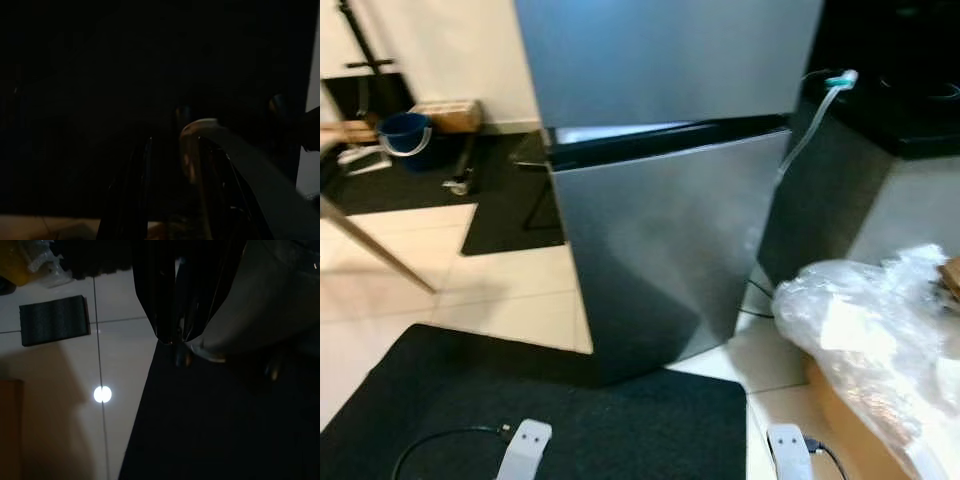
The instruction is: Restocking fridge
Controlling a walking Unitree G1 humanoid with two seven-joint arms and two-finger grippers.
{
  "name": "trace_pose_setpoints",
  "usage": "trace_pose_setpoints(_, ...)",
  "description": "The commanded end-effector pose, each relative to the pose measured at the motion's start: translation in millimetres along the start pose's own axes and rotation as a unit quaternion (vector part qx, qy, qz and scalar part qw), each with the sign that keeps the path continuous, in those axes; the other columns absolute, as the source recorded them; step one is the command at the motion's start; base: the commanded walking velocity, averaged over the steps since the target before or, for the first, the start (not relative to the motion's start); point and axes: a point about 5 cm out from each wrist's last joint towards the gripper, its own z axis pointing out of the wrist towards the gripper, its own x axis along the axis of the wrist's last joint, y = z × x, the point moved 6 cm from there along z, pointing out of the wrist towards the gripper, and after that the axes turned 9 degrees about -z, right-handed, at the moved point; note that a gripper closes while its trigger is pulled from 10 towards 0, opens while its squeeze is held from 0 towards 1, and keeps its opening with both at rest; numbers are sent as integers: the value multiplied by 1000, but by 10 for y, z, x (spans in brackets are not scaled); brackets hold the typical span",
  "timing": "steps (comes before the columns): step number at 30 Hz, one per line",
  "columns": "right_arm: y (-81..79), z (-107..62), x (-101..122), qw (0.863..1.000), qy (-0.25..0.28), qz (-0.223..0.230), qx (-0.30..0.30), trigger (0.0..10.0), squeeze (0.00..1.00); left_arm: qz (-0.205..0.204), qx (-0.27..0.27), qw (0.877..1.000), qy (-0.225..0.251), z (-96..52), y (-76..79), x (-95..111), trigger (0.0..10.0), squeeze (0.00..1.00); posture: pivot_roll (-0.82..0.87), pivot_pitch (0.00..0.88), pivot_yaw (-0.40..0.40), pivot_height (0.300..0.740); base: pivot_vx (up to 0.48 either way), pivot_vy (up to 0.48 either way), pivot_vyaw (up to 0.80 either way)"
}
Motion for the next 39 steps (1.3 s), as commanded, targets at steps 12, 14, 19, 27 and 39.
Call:
trace_pose_setpoints(12, -3, -7, -90, 1000, -16, -2, -9, 10000, 0, 8, 11, 1000, -12, -15, -62, -79, 10000, 0, -14, 0, -1, 740, 0, 0, 744)
trace_pose_setpoints(14, -3, -7, -95, 1000, -17, -6, -8, 10000, 0, 8, 11, 1000, -12, -16, -63, -83, 10000, 0, -14, 0, -2, 740, 0, 0, 744)
trace_pose_setpoints(19, -8, -9, -113, 1000, -21, -10, -7, 10000, 0, 6, 12, 1000, -15, -17, -58, -104, 10000, 0, -14, 0, -1, 740, 0, 0, 744)
trace_pose_setpoints(27, -27, -10, -133, 1000, -23, -11, -4, 10000, 0, 3, 11, 1000, -13, -16, -48, -101, 10000, 0, -15, 0, 0, 740, 0, 0, 745)
trace_pose_setpoints(39, 63, -19, -151, 999, -29, -23, -32, 10000, 0, 12, 9, 1000, -9, -8, -39, -50, 10000, 0, -20, 0, -5, 740, 0, 0, 302)
